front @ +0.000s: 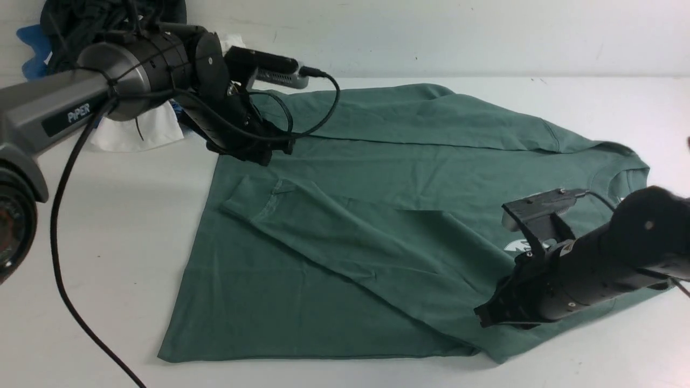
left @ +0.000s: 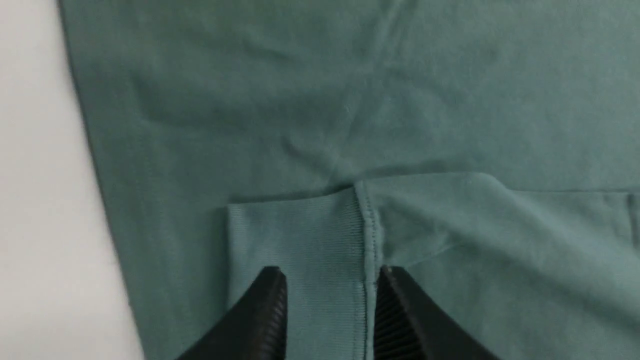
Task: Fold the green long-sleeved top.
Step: Use the left arm to clamp the cuff farthest from it
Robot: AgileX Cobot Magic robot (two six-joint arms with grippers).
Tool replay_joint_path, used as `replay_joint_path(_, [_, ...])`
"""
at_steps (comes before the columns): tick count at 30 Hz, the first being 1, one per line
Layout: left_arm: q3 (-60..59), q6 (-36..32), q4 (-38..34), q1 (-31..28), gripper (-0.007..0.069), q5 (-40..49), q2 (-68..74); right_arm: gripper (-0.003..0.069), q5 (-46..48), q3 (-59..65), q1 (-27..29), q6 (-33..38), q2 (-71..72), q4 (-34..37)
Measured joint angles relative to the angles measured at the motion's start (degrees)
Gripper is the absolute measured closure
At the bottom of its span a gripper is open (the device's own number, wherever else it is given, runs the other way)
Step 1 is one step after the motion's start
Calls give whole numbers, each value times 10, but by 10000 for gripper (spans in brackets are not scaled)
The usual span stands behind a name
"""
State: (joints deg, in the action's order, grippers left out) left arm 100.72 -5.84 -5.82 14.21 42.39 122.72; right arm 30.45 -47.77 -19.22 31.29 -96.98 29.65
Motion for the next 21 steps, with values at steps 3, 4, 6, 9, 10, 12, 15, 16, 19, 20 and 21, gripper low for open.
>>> replay_joint_path(3, [14, -5, -14, -3, 450, 0, 24, 669, 5, -4, 0, 2, -24, -9])
replay_joint_path(4, [22, -6, -19, -6, 454, 3, 27, 669, 14, -6, 0, 2, -25, -18])
replay_joint_path(6, [47, -7, -29, -9, 454, 9, 27, 669, 32, -7, 0, 0, -24, -44])
replay_joint_path(9, [83, -10, -35, -17, 446, 8, 27, 669, 57, -5, 0, -31, -17, -90])
replay_joint_path(10, [85, -10, -35, -17, 445, 8, 27, 669, 59, -5, 0, -35, -16, -94])
replay_joint_path(12, [111, -12, -36, -26, 424, 8, 31, 669, 77, -1, 0, -66, -7, -127])
replay_joint_path(15, [182, -20, -38, -49, 373, 2, 66, 669, 105, 8, 0, -77, 15, -144])
replay_joint_path(16, [208, -26, -38, -55, 357, 2, 84, 669, 115, 11, 0, -72, 25, -141])
replay_joint_path(19, [288, -38, -45, -74, 313, 12, 154, 669, 117, 13, 0, -45, 63, -110])
replay_joint_path(20, [322, -38, -49, -79, 296, 17, 175, 669, 116, 13, 0, -37, 75, -98])
replay_joint_path(21, [355, -39, -55, -85, 280, 24, 203, 669, 115, 13, 0, -29, 87, -86])
